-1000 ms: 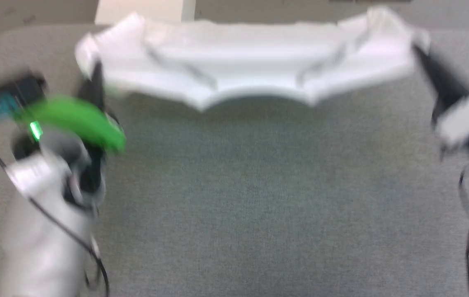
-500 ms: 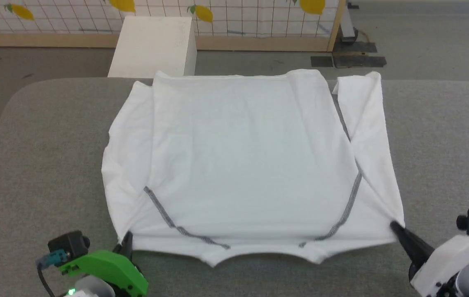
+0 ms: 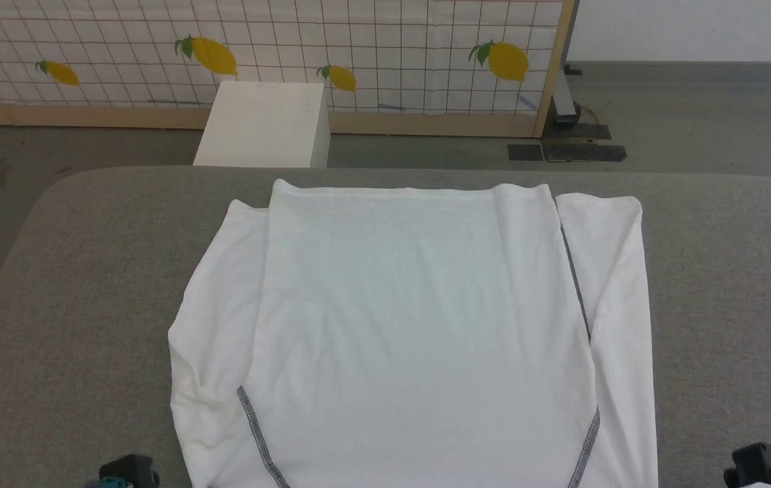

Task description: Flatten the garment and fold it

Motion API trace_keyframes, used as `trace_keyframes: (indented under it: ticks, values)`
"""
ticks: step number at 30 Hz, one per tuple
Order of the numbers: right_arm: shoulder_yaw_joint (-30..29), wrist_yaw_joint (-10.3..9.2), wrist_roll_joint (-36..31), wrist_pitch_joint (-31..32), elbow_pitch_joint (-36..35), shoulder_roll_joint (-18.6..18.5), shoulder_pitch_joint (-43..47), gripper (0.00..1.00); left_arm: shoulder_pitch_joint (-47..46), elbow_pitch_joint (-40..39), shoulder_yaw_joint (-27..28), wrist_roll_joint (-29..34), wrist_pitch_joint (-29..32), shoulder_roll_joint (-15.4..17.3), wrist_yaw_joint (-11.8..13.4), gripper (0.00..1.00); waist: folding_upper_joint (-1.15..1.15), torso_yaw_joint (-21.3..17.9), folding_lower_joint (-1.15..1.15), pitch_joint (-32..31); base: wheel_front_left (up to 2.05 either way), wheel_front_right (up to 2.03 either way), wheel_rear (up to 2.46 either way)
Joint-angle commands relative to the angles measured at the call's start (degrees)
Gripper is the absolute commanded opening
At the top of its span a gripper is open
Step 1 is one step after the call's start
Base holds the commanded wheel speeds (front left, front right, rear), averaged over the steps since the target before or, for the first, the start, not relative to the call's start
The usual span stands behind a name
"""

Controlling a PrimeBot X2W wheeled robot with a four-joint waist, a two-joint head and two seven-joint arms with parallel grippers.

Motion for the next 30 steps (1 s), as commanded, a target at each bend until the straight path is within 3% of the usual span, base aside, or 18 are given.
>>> trace_keyframes:
  ticks: [1, 7, 9, 10, 11, 12, 19, 23, 30]
  values:
    - [-0.8, -0.12, -1.0, 1.7, 0.1, -0.4, 1.2, 0.00, 1.9, 0.6, 0.3, 0.3, 1.0, 1.3, 1.1, 0.00, 0.00, 0.1, 0.01, -0.2, 0.00, 0.00, 0.00]
    - [-0.6, -0.12, -1.6, 6.6, -0.4, 0.4, 2.3, 0.00, 2.8, 0.4, 0.1, -0.7, 2.5, 1.1, 1.6, 0.00, 0.00, 0.3, 0.01, -0.2, 0.00, 0.00, 0.00]
    - [-0.7, -0.12, -1.7, 5.3, -1.1, 0.7, 1.6, 0.00, 2.7, 0.0, 0.3, -1.2, 2.5, 0.7, 1.6, 0.45, 0.00, 0.3, 0.01, -0.2, 0.00, 0.00, 0.00]
    - [-0.7, -0.12, -1.7, 5.0, -1.0, 0.8, 1.5, 0.00, 2.7, -0.2, 0.4, -1.4, 2.7, 0.8, 1.7, 1.00, 0.00, 0.2, 0.01, -0.2, 0.00, 0.00, 0.00]
    - [-0.5, -0.12, -1.7, 4.8, -1.1, 0.8, 1.3, 0.28, 2.7, -0.6, 0.5, -1.5, 2.9, 0.8, 1.7, 1.00, 0.00, 0.2, 0.01, -0.2, 0.00, 0.00, 0.00]
    - [-0.4, -0.12, -1.8, 4.2, -1.4, 0.7, 0.9, 1.00, 2.7, -1.2, 0.8, -1.9, 3.1, 0.8, 1.8, 1.00, 0.00, 0.1, 0.01, -0.2, 0.00, 0.00, 0.00]
    - [-2.3, -0.12, 0.4, 1.2, -4.2, 0.8, -2.4, 1.00, 2.5, -7.8, 4.1, -2.6, 3.7, 3.3, 3.6, 1.00, 0.00, -0.2, 0.01, 0.2, 0.00, 0.00, 0.00]
    - [-7.8, -0.12, -0.4, -3.0, -5.7, 1.6, -7.2, 1.00, 0.7, -13.9, 7.8, -0.9, -2.1, 4.7, 3.6, 1.00, 0.00, -0.3, 0.01, 0.8, 0.00, 0.00, 0.00]
    - [-13.1, -0.12, -6.1, -11.5, -1.1, 2.2, -21.8, 1.00, -4.9, -17.0, 8.9, 5.5, -20.1, 4.8, -3.2, 1.00, 0.00, -0.9, 0.01, 4.1, 0.00, 0.00, 0.00]
